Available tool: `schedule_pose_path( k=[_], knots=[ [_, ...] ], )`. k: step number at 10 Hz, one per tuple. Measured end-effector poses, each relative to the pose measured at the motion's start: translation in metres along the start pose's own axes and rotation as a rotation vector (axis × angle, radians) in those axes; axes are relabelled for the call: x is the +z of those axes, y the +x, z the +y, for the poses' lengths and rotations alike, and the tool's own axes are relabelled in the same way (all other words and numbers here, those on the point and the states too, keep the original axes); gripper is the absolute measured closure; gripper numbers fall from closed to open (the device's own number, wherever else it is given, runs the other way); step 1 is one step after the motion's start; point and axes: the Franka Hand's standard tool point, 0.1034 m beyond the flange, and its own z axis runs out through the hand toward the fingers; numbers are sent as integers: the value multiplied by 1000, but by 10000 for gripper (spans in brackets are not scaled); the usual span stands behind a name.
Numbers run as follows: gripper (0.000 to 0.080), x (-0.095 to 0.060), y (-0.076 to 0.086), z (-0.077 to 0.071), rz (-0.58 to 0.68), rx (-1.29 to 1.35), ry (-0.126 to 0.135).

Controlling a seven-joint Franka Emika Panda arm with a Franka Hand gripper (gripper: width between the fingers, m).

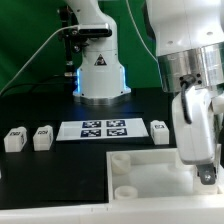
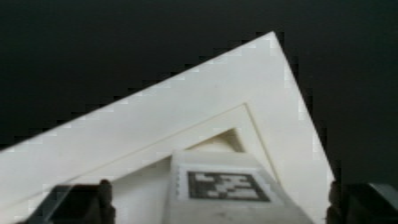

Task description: Assemble one leg

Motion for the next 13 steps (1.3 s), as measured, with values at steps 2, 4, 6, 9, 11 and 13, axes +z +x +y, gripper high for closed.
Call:
schedule_pose_path(
  k=[2, 4, 6, 9, 11, 13],
  knots=[
    [154, -1, 1, 4, 7, -302, -44],
    [151, -1, -4, 7, 35, -607, -67],
    [150, -1, -3, 7, 33, -775, -72],
    [150, -2, -1, 4, 65, -1202, -143],
    [150, -2, -2, 5, 59, -1206, -143],
    [383, -2, -2, 5, 62, -1155, -141]
  ],
)
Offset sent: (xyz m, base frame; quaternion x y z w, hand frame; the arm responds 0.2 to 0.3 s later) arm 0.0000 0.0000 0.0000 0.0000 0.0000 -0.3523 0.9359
